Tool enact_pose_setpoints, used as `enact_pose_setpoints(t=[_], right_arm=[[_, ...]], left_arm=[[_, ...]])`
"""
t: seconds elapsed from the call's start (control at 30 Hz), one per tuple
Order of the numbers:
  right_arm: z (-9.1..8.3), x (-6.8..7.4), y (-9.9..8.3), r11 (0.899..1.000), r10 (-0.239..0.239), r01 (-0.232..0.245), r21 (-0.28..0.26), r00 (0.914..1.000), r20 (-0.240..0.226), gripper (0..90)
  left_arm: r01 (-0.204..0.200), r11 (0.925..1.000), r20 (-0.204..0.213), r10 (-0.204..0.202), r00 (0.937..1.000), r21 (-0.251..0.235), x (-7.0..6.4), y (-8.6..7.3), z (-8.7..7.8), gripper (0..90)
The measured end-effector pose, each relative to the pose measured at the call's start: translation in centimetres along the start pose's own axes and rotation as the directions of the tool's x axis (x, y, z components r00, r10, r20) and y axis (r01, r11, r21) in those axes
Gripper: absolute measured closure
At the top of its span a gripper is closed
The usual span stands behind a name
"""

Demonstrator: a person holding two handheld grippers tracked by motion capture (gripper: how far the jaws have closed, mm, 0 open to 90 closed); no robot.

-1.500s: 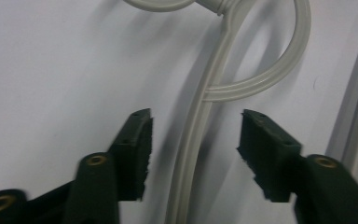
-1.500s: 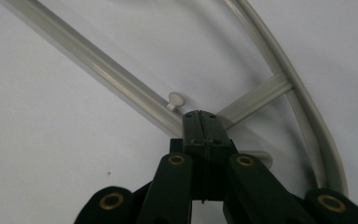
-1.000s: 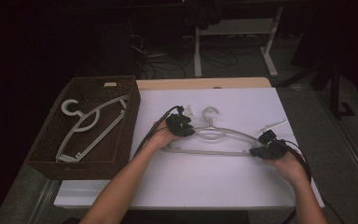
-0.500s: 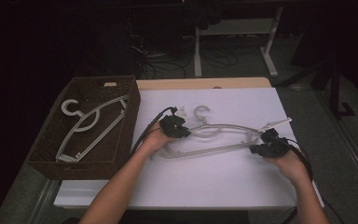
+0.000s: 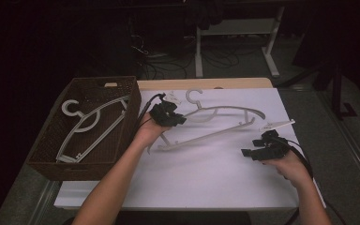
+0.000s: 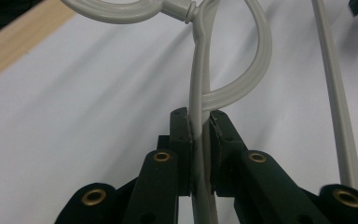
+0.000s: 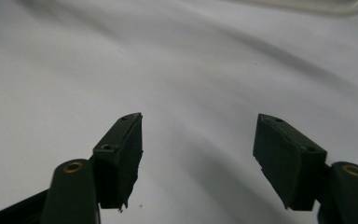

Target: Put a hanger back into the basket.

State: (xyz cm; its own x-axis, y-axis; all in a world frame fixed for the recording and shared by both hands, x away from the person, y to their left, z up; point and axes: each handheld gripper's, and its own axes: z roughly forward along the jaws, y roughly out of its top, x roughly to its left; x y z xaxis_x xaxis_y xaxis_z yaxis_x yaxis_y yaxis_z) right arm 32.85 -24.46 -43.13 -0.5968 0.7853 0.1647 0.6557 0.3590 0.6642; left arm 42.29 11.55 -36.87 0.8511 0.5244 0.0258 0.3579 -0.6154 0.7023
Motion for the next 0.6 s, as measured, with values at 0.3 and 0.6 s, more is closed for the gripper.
enact_pose_setpoints(t=[0.3,0.6], right_arm=[[-0.3,0.4,0.3,0.997,-0.004,0.005,-0.072,0.9999,0.014,13.2],[0.1,0.9,0.5,0.995,-0.039,0.039,-0.087,0.9992,0.011,4.7]], left_arm=[[0.043,0.9972,-0.047,-0.046,0.9978,-0.061,0.2,1.5,-6.5,81.5],[0.072,0.9915,-0.102,-0.083,0.9913,-0.108,2.4,0.1,-12.7,81.5]])
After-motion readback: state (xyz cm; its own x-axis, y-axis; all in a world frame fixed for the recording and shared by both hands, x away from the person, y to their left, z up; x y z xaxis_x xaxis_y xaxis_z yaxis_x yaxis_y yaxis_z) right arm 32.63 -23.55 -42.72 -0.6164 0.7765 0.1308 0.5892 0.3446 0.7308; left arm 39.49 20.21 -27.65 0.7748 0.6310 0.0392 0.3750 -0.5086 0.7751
